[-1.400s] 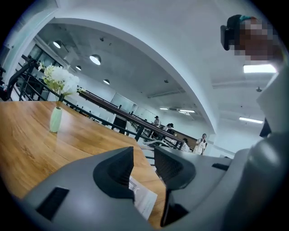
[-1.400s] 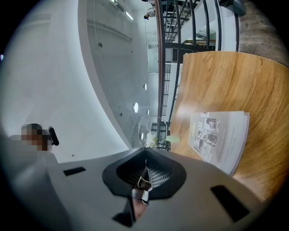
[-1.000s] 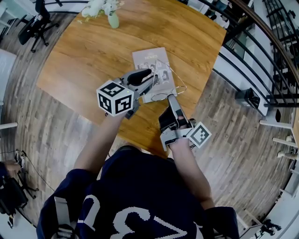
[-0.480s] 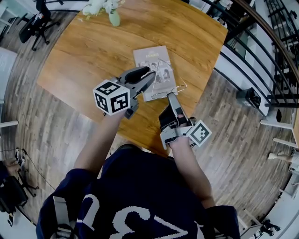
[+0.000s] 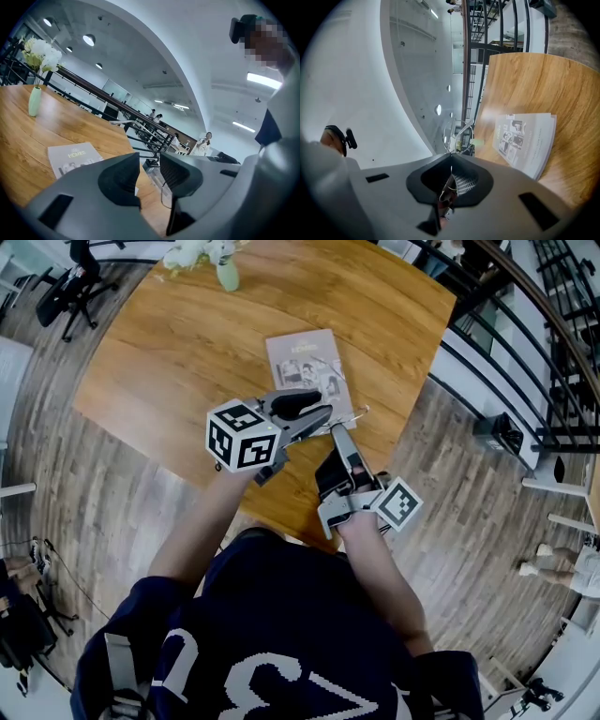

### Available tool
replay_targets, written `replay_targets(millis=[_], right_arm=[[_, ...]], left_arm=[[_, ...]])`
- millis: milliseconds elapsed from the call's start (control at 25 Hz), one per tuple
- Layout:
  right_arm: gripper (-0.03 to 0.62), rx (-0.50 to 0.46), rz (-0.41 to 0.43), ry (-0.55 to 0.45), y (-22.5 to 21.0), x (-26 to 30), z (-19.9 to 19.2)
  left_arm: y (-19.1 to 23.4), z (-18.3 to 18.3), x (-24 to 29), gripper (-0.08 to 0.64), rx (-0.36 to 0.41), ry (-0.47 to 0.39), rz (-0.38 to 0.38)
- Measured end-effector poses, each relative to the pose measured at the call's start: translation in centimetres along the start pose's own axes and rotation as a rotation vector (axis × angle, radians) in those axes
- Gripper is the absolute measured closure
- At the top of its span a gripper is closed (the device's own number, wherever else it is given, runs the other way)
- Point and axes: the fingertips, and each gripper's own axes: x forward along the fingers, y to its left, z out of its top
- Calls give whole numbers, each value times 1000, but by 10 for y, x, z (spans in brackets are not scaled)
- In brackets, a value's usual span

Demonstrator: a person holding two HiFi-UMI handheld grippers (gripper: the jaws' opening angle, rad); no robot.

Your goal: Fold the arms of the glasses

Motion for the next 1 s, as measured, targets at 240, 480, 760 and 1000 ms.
replay_targets(millis=[240, 480, 760, 1000], right_arm=[[565, -9, -2, -3, 0, -2, 1], [565, -25, -9, 6, 0, -5, 0], [565, -52, -13, 29, 1, -5, -6], [565, -48, -26, -2, -3, -11, 5]], left_arm=[[22, 16, -13, 419, -8, -81, 84], [60, 70, -31, 417, -33, -232, 174], [81, 78, 9, 422, 3, -105, 147], [52, 41, 16, 506, -28, 53, -57]])
